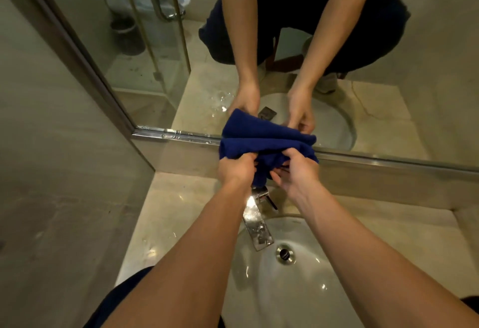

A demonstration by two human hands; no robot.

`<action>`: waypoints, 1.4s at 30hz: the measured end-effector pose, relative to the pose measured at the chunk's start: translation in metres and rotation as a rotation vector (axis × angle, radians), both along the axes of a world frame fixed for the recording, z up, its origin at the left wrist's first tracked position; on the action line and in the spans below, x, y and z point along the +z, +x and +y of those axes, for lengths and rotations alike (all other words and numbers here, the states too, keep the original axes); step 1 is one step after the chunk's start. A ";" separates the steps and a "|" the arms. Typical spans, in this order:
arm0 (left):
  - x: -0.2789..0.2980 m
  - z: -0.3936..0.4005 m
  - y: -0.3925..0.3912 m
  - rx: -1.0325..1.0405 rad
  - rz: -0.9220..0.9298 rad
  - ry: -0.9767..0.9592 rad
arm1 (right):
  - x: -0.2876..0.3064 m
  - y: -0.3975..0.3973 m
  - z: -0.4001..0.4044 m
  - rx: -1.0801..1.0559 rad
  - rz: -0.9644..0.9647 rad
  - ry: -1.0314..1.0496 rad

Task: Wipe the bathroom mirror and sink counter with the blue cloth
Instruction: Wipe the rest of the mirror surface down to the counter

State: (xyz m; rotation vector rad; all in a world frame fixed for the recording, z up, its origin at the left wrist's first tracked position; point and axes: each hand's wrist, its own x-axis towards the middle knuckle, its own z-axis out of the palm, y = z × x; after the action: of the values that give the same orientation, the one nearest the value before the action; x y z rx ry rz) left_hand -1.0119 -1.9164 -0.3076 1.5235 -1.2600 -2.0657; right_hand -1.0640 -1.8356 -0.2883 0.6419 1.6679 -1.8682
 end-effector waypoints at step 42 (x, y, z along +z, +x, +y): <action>0.004 -0.092 0.031 0.539 0.098 0.122 | -0.005 0.054 -0.112 0.207 0.032 0.082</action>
State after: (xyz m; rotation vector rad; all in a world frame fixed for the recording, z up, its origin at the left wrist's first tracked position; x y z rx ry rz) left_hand -0.9806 -2.0086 -0.3032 1.5728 -0.6042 -1.8486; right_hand -1.0101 -1.9477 -0.2932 0.4542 1.7671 -1.6800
